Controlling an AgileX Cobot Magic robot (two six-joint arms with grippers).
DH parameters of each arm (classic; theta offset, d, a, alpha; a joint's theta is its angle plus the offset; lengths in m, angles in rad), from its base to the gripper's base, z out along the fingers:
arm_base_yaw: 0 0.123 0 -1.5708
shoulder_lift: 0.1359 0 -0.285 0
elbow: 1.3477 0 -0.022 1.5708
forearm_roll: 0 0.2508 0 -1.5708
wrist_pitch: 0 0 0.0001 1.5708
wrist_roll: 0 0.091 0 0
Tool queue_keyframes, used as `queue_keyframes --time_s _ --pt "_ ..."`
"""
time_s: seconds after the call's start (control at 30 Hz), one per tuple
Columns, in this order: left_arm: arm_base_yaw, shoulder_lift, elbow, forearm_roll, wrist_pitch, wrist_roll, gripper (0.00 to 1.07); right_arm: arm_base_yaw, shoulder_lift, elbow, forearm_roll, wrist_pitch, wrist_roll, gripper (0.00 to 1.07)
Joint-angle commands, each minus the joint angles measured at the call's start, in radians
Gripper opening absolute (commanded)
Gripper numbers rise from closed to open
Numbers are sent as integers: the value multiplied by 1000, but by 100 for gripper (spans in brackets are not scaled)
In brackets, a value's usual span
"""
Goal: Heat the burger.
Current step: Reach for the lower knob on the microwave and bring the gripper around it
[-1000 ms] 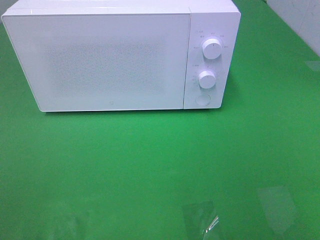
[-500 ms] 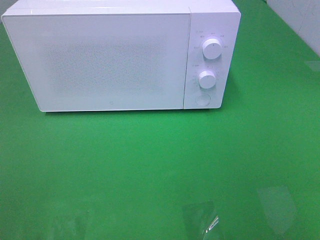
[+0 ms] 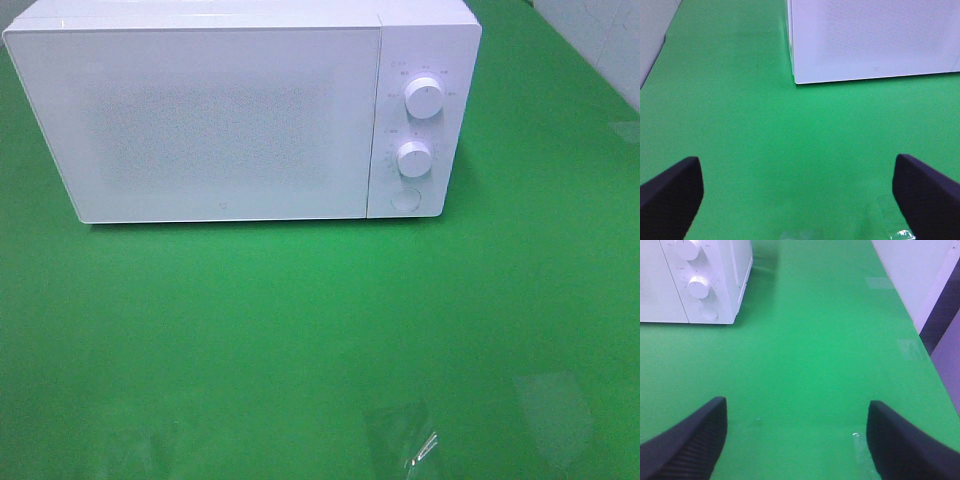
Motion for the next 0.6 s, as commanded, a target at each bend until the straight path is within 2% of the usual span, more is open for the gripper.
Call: queue_keyframes --time_s 0.03,0.2,0.27,0.37,0.4,0.5,0.57,0.6 --pt "3 -24 -3 -2 -6 1 95 3 48 -11 3 -79 -4 76" --pt "3 -24 -3 -2 -6 1 95 3 90 22 -1 -227 -4 76" --pt "3 -24 -3 -2 -6 1 95 3 128 76 0 -384 -6 76" --pt "3 -24 -3 -2 -6 1 95 3 149 108 -1 -467 -11 76" --pt "3 -24 -3 -2 -6 1 95 3 175 139 -1 -563 -17 76" --pt "3 -24 -3 -2 -6 1 95 3 191 157 0 -619 -17 76" --pt "3 -24 -3 -2 -6 1 95 3 269 216 3 -817 -15 76" --pt "3 -24 -3 -2 -6 1 95 3 269 216 3 -817 -15 76"
